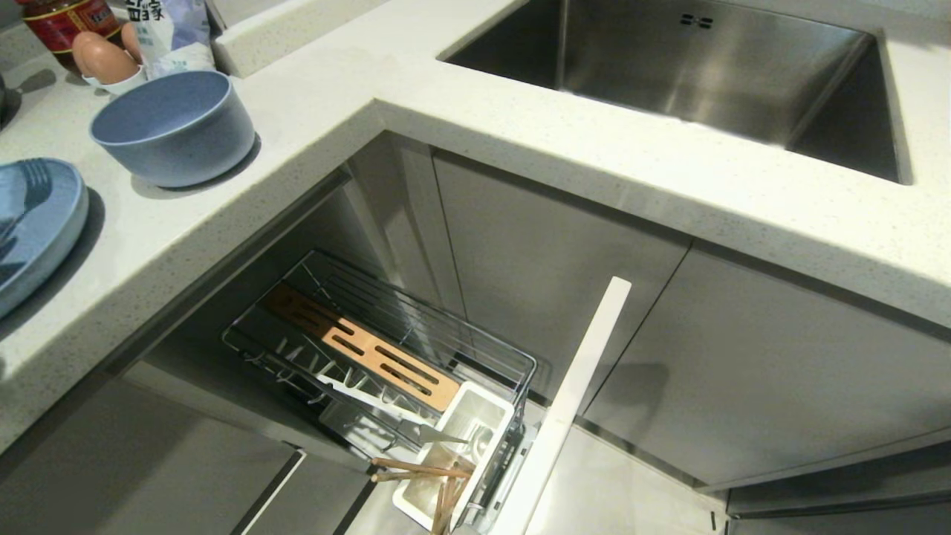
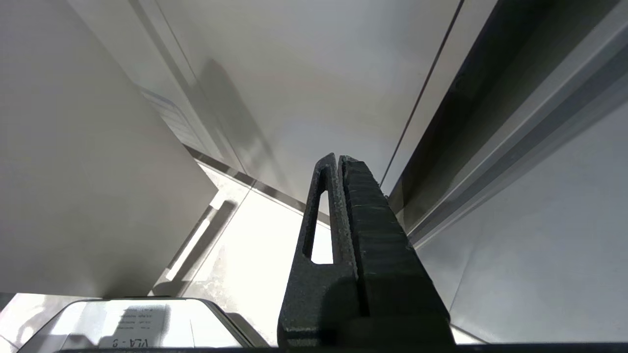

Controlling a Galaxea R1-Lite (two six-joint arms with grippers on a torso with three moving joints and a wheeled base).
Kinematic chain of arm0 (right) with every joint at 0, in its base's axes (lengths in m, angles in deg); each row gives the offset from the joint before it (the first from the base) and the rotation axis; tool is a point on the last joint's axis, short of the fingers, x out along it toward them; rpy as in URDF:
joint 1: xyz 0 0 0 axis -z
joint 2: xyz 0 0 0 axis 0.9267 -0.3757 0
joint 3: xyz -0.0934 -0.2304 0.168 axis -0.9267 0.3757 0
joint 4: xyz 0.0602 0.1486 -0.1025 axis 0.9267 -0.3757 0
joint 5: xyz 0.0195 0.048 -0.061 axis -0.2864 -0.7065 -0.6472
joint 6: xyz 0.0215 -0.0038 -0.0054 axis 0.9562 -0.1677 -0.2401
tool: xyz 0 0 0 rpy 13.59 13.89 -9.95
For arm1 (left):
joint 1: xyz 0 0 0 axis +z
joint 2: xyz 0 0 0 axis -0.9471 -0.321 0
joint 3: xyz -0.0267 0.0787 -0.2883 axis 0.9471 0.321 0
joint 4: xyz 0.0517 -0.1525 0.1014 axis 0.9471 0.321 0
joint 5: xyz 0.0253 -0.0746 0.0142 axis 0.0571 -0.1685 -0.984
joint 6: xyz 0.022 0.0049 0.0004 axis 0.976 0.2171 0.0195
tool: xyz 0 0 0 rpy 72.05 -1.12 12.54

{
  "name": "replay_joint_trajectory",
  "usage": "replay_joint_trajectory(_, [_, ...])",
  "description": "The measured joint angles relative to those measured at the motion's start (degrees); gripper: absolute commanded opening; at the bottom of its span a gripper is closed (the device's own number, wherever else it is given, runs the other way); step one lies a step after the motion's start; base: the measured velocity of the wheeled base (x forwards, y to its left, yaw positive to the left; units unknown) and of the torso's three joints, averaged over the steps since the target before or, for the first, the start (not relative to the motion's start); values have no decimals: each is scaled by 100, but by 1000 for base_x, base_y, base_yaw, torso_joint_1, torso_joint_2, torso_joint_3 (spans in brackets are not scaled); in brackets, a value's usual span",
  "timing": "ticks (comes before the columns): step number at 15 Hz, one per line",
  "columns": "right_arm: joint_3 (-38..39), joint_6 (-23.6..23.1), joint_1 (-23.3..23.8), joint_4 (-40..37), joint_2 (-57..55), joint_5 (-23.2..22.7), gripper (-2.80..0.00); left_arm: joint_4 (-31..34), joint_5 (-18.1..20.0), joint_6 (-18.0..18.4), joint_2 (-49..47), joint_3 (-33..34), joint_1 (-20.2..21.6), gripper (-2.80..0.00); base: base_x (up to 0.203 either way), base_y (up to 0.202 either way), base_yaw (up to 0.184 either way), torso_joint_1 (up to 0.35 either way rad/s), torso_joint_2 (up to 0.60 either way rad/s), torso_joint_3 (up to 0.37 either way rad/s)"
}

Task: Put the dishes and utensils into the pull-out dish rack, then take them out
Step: Pick up the fork and place it in the cupboard

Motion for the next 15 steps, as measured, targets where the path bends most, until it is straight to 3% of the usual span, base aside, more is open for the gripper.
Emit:
replay_joint_trajectory(4, [0, 0, 0, 0, 0, 0, -280, -796, 297, -1148, 311, -5, -1131, -280, 0, 0, 0, 0, 0, 0])
replay_joint_trajectory(8, [0, 0, 0, 0, 0, -1, -280, -833, 342, -1928, 445, 48, -2805, -280, 0, 0, 0, 0, 0, 0])
replay_joint_trajectory(12, [0, 0, 0, 0, 0, 0, -280, -241, 326, -2086, 294, 199, -4298, -280, 0, 0, 0, 0, 0, 0])
replay_joint_trajectory(15, [0, 0, 0, 0, 0, 0, -280, 324, 304, -2106, -71, 215, -5145, -280, 0, 0, 0, 0, 0, 0])
